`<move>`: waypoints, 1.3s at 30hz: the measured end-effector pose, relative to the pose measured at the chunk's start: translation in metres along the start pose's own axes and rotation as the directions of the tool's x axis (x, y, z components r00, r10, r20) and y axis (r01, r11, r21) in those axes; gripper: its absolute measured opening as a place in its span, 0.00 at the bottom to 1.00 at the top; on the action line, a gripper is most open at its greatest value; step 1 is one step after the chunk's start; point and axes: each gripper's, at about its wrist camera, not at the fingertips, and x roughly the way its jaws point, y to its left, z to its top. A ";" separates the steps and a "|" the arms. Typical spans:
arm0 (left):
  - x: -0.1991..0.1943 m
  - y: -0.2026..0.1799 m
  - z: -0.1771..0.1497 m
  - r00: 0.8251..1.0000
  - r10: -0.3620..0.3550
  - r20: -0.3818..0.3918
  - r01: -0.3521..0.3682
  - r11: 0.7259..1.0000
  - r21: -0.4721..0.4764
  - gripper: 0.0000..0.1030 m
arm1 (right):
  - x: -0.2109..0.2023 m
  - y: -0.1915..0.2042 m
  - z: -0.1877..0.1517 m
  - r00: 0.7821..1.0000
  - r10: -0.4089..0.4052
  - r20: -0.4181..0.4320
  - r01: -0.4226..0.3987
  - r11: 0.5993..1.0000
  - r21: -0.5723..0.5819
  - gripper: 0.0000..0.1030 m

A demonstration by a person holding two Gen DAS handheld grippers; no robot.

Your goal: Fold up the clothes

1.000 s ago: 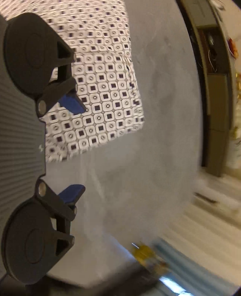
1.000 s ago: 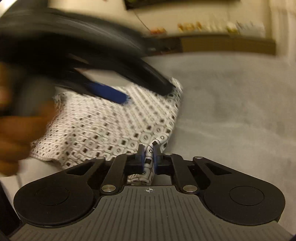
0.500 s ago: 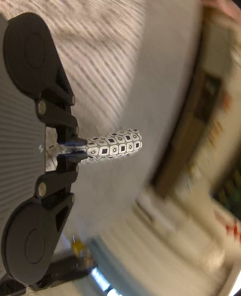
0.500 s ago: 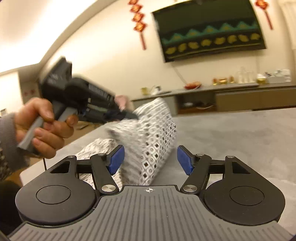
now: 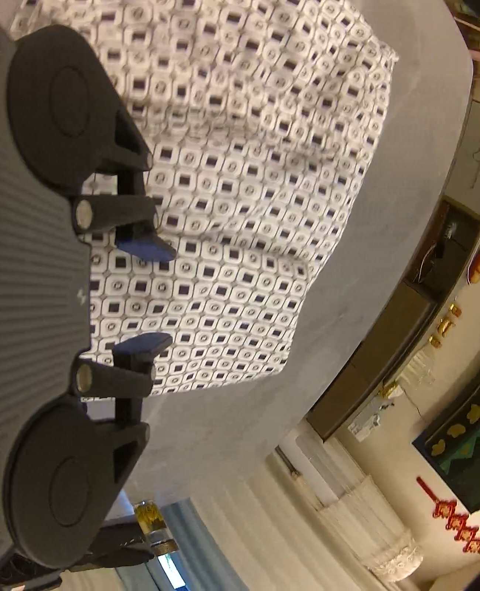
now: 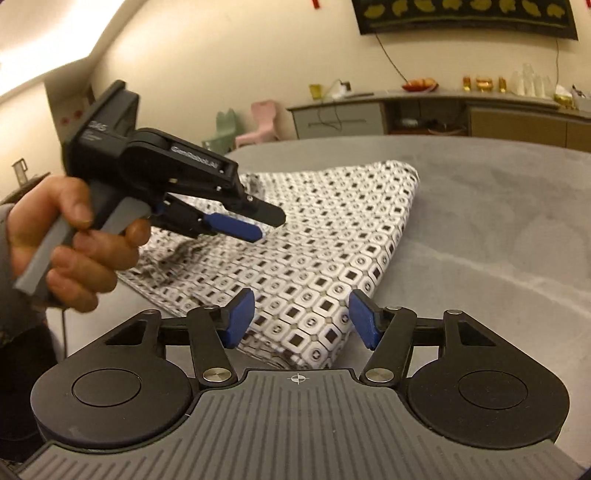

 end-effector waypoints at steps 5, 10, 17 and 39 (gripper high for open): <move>0.000 -0.019 -0.014 0.993 0.115 0.013 -0.116 0.986 0.120 0.07 | -0.008 -0.006 0.008 0.999 -0.032 0.043 0.032 0.999 -0.011 0.52; -0.020 -0.016 -0.021 0.990 0.102 0.096 -0.108 0.993 0.050 0.15 | 0.031 -0.010 0.038 0.988 -0.055 -0.141 0.042 0.994 -0.096 0.51; -0.046 -0.055 -0.055 0.992 -0.084 0.094 0.066 0.982 0.175 0.25 | 0.040 -0.025 0.091 0.993 -0.055 -0.106 0.048 0.997 -0.062 0.42; -0.025 -0.020 -0.081 0.992 -0.010 0.128 0.000 0.997 0.078 0.28 | 0.049 -0.029 0.082 0.971 0.026 -0.240 -0.030 0.999 -0.012 0.19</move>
